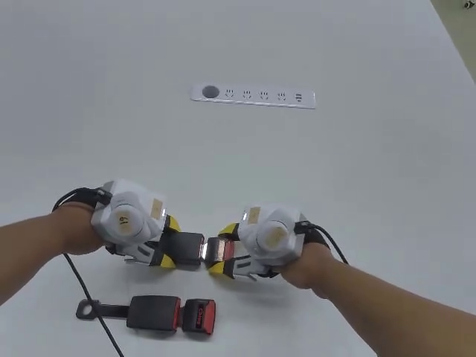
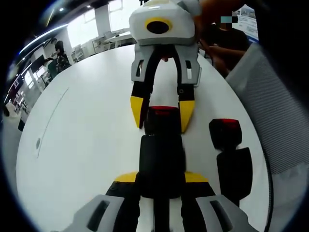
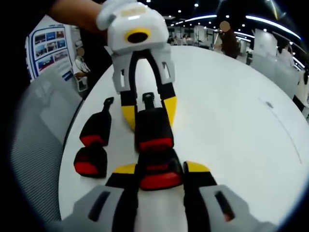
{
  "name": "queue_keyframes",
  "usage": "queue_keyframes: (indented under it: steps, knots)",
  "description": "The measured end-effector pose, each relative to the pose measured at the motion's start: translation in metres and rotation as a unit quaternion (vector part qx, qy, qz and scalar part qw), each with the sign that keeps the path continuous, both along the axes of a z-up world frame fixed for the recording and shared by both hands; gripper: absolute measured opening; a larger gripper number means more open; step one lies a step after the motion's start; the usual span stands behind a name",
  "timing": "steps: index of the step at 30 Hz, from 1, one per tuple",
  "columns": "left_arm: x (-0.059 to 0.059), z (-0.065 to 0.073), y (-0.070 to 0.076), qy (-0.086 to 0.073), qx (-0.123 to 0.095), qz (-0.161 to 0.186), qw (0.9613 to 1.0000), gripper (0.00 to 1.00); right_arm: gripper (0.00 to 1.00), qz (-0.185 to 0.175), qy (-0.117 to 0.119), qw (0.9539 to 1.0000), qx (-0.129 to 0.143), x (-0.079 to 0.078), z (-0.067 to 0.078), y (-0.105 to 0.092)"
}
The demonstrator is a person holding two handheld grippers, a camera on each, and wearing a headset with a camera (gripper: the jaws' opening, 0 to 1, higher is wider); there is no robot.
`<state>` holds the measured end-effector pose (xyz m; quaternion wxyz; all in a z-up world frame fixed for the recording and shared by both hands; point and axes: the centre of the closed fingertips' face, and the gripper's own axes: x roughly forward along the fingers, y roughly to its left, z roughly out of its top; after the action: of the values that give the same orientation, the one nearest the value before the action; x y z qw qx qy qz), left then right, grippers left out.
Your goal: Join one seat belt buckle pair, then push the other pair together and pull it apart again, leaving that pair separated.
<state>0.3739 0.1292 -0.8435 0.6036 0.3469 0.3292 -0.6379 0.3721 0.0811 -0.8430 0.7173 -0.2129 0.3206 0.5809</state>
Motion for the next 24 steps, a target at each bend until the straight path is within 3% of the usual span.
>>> queue_keyframes:
  steps: [16, 24]
  knots:
    - [-0.0004, 0.0007, -0.0001, 0.0, 0.002, 0.0, 1.0, 0.33, 0.36, 0.005, -0.007, 1.0, -0.002, -0.0009, -0.0002, -0.0003]
    - [0.0, 0.001, 0.001, 0.004, -0.009, 0.009, 0.9999, 0.34, 0.36, 0.009, -0.011, 0.9999, 0.006, -0.0007, -0.0004, -0.0016]
